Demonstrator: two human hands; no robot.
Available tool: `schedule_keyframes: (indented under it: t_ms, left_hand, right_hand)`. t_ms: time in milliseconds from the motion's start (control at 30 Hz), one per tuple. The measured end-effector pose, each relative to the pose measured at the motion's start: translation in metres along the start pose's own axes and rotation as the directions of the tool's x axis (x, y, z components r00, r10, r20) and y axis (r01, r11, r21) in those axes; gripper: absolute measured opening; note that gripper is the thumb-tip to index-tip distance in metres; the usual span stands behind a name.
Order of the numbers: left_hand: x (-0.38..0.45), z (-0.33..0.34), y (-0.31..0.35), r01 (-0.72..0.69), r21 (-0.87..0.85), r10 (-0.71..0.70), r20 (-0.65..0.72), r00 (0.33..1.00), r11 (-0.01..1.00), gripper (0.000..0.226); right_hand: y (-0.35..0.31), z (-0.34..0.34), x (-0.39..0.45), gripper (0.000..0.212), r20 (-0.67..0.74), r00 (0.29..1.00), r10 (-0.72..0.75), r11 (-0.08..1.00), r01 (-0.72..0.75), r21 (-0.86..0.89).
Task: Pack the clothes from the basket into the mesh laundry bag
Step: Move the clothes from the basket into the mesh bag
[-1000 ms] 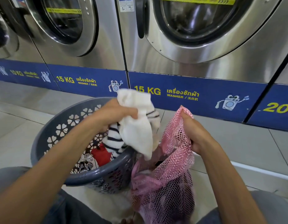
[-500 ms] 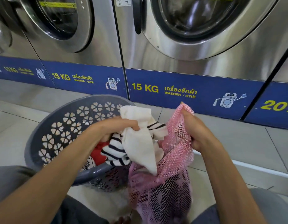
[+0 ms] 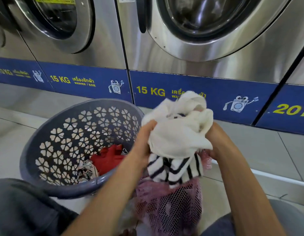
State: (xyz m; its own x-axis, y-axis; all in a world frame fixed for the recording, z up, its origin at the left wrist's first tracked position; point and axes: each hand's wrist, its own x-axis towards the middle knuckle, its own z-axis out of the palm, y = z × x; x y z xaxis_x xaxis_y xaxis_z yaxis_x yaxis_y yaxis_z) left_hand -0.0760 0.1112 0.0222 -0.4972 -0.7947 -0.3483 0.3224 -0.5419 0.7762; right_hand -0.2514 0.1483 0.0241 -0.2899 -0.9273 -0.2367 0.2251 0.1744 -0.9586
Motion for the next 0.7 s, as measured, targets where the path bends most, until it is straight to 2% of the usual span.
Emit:
schedule_keyframes:
  t_ms: [67,100,167,200,233,267,300,333,367,433,467,500,567,633,700]
  left_hand:
    - [0.016,-0.005,-0.043,0.009,-0.129,-0.024,-0.111,0.994,0.992,0.039]
    - [0.021,-0.008,-0.061,0.028,-0.127,-0.048,-0.154,0.987,0.992,0.039]
    - [0.034,-0.016,-0.095,0.142,-0.118,-0.155,-0.113,0.981,0.983,0.032]
    - [0.038,-0.021,-0.110,0.214,-0.058,-0.218,-0.076,0.973,0.975,0.025]
    - [0.048,-0.029,-0.128,0.277,0.110,-0.267,-0.095,0.959,0.955,0.023]
    - [0.054,-0.034,-0.141,0.321,0.292,-0.305,-0.100,0.947,0.901,0.032]
    - [0.060,-0.040,-0.153,0.315,0.465,-0.307,-0.094,0.947,0.827,0.046]
    - [0.066,-0.042,-0.164,0.251,0.602,-0.249,-0.088,0.964,0.758,0.054]
    - [0.064,-0.035,-0.165,0.153,0.706,-0.161,-0.056,0.985,0.691,0.053]
    - [0.047,-0.009,-0.155,-0.025,0.788,-0.048,0.069,0.996,0.615,0.052]
    - [0.038,0.002,-0.152,-0.061,0.767,-0.007,0.085,0.996,0.639,0.055]
    - [0.034,0.007,-0.153,-0.006,0.722,-0.024,0.032,0.999,0.692,0.055]
    - [0.033,0.004,-0.163,0.068,0.702,-0.050,-0.046,0.998,0.709,0.064]
    - [0.042,-0.010,-0.181,0.125,0.780,-0.088,-0.090,0.992,0.613,0.068]
    - [0.060,-0.035,-0.197,0.217,0.871,-0.187,-0.147,0.971,0.442,0.068]
  right_hand:
    - [0.002,-0.005,0.003,0.031,-0.037,0.997,0.075,0.997,-0.074,0.012]
    - [0.004,-0.008,0.005,0.037,-0.071,0.993,0.095,0.995,-0.097,-0.022]
    - [0.009,-0.014,0.008,0.040,-0.153,0.984,0.089,0.987,-0.108,-0.120]
    - [0.011,-0.014,0.008,0.049,-0.168,0.982,0.086,0.980,-0.113,-0.162]
    - [0.014,-0.015,0.008,0.063,-0.183,0.980,0.074,0.975,-0.110,-0.195]
    - [0.016,-0.015,0.007,0.071,-0.189,0.981,0.053,0.968,-0.096,-0.230]
    - [0.019,-0.016,0.008,0.070,-0.174,0.984,0.047,0.968,-0.088,-0.236]
    - [0.021,-0.015,0.009,0.063,-0.158,0.987,0.041,0.967,-0.078,-0.241]
    - [0.023,-0.016,0.011,0.057,-0.148,0.988,0.030,0.966,-0.067,-0.249]
    - [0.022,-0.016,0.011,0.056,-0.168,0.986,0.008,0.961,-0.055,-0.273]
    - [0.021,-0.016,0.010,0.058,-0.181,0.983,-0.008,0.952,-0.048,-0.302]
    - [0.018,-0.014,0.007,0.060,-0.184,0.983,-0.026,0.942,-0.037,-0.333]
    - [0.013,-0.009,0.000,0.055,-0.178,0.982,-0.071,0.927,-0.001,-0.375]
    - [0.008,-0.006,-0.006,0.047,-0.159,0.981,-0.111,0.918,0.040,-0.395]
    - [0.007,-0.004,-0.011,0.046,-0.135,0.987,-0.091,0.905,0.025,-0.424]
